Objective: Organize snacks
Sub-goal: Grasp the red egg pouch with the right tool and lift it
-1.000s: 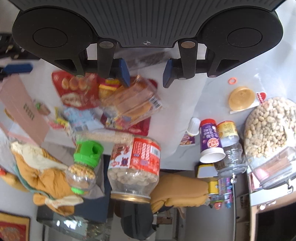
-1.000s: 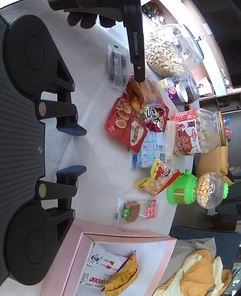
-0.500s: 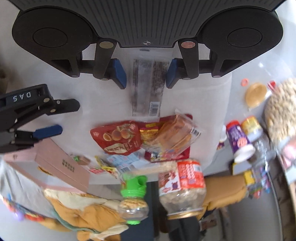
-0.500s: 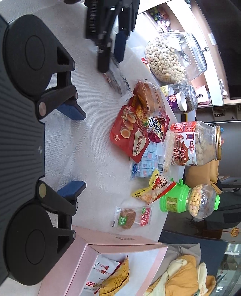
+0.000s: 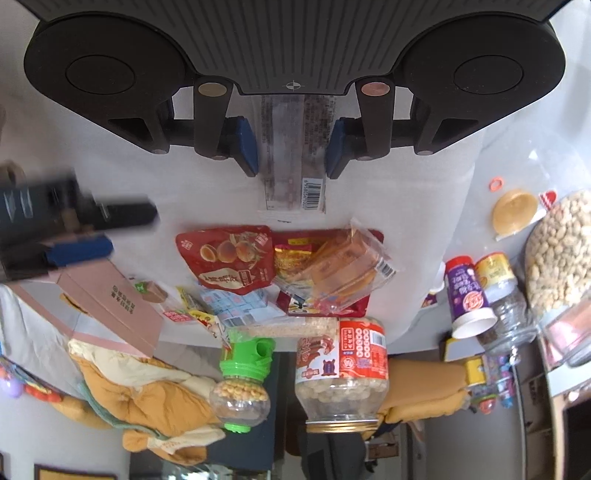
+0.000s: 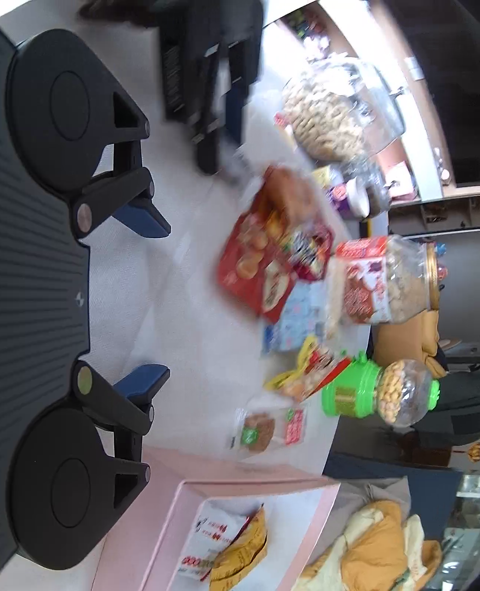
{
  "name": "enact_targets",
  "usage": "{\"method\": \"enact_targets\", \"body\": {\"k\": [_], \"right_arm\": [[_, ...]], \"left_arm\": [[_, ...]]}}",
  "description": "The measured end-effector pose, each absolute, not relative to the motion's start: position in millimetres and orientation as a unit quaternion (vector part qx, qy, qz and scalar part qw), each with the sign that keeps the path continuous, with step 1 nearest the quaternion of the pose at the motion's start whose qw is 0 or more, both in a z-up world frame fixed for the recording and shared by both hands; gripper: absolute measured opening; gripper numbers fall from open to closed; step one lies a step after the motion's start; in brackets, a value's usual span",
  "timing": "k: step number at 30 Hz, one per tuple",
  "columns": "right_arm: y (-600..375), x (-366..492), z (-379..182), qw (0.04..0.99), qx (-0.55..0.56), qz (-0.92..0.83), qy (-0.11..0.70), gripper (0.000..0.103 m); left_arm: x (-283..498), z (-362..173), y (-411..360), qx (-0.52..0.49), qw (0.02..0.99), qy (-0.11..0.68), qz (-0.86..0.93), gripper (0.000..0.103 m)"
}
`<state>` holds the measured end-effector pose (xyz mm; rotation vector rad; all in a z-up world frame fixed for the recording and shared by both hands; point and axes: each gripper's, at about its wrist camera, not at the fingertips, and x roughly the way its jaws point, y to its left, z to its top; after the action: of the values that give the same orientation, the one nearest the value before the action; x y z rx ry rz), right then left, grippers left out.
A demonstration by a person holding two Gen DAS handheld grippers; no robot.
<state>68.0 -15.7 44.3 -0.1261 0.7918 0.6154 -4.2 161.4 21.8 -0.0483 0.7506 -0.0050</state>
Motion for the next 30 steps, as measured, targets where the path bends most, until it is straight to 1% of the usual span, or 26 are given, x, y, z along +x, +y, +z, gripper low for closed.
{"method": "enact_targets", "body": {"k": [4, 10, 11, 12, 17, 18, 19, 20, 22, 23, 24, 25, 30], "right_arm": [[6, 96, 64, 0.881, -0.045, 0.263, 0.39, 0.077], [55, 146, 35, 0.855, -0.046, 0.212, 0.471, 0.078], [60, 150, 31, 0.852, -0.038, 0.22, 0.474, 0.078], [66, 152, 30, 0.853, -0.039, 0.218, 0.472, 0.081], [87, 147, 33, 0.857, -0.097, 0.225, 0.453, 0.081], [86, 146, 33, 0.856, -0.099, 0.229, 0.452, 0.08], [83, 146, 35, 0.857, -0.097, 0.23, 0.451, 0.072], [78, 147, 39, 0.858, -0.092, 0.23, 0.45, 0.067], [66, 148, 48, 0.857, -0.086, 0.236, 0.449, 0.045], [59, 149, 53, 0.855, -0.083, 0.243, 0.451, 0.041], [53, 148, 58, 0.852, -0.081, 0.25, 0.453, 0.032], [47, 148, 62, 0.849, -0.079, 0.257, 0.456, 0.029], [30, 140, 69, 0.846, -0.076, 0.26, 0.46, 0.029]], "left_arm": [[-22, 19, 152, -0.034, 0.936, 0.351, 0.007, 0.045], [-32, 15, 155, -0.055, 0.941, 0.334, 0.0, 0.045], [-32, 15, 157, -0.061, 0.941, 0.333, -0.001, 0.045], [-32, 15, 158, -0.064, 0.941, 0.331, -0.002, 0.045], [-32, 14, 160, -0.073, 0.942, 0.328, -0.005, 0.046], [-32, 14, 160, -0.072, 0.942, 0.328, -0.006, 0.046], [-32, 14, 158, -0.068, 0.942, 0.328, -0.005, 0.046], [-32, 14, 157, -0.064, 0.942, 0.328, -0.005, 0.046], [-32, 14, 154, -0.051, 0.942, 0.33, -0.002, 0.047], [-31, 14, 151, -0.043, 0.942, 0.332, -0.001, 0.047], [-31, 13, 149, -0.035, 0.942, 0.332, 0.001, 0.047], [-31, 14, 148, -0.03, 0.942, 0.333, 0.001, 0.047], [-31, 13, 152, -0.04, 0.943, 0.331, 0.0, 0.047]]}}
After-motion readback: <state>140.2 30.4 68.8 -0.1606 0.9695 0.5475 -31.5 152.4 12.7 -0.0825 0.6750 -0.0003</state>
